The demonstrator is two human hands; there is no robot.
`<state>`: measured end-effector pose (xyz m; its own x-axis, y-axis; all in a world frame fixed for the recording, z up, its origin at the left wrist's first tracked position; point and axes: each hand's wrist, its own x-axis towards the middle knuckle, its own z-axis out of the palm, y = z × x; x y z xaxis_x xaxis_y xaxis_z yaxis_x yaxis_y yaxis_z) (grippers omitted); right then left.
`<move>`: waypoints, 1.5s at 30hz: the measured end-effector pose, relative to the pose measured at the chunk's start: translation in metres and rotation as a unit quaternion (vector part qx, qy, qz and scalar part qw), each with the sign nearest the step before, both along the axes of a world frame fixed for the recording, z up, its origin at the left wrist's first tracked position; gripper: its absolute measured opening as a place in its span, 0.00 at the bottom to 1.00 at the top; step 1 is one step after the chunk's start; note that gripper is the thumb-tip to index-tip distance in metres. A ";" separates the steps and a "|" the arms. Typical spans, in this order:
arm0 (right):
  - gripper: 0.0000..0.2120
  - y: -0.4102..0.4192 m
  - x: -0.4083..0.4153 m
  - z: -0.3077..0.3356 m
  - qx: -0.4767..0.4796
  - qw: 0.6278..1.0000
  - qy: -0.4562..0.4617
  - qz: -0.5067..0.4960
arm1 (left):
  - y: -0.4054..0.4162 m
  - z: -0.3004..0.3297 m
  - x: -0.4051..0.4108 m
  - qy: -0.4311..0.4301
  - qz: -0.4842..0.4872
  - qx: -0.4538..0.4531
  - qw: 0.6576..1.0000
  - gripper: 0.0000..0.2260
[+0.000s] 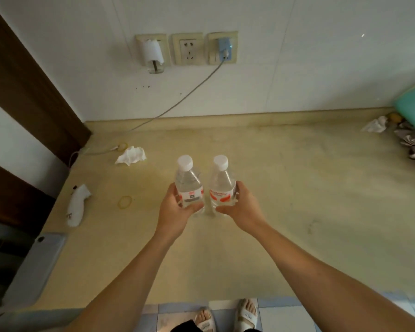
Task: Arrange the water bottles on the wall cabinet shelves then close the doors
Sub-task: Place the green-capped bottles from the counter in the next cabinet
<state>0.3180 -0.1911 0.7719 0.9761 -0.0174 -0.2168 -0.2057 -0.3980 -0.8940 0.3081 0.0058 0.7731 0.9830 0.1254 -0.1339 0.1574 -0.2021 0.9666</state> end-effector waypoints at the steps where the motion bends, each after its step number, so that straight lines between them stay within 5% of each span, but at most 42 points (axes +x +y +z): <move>1: 0.27 -0.003 -0.003 0.005 0.002 1.000 -0.005 -0.013 | -0.001 0.007 0.002 -0.007 -0.005 -0.002 1.000 0.29; 12: 0.28 -0.075 -0.014 0.165 0.046 0.963 -0.208 -0.164 | -0.079 0.179 0.045 -0.182 -0.142 -0.027 0.973 0.30; 29: 0.17 -0.241 -0.014 0.481 0.060 0.844 -0.498 -0.190 | -0.245 0.504 0.040 -0.465 -0.168 -0.041 0.868 0.21; 36: 0.19 -0.298 0.010 0.571 0.032 0.827 -0.533 -0.176 | -0.279 0.590 0.062 -0.473 -0.164 -0.010 0.865 0.08; 45: 0.28 -0.331 0.074 0.610 -0.083 0.851 -0.476 -0.205 | -0.314 0.623 0.121 -0.402 -0.140 0.070 0.902 0.13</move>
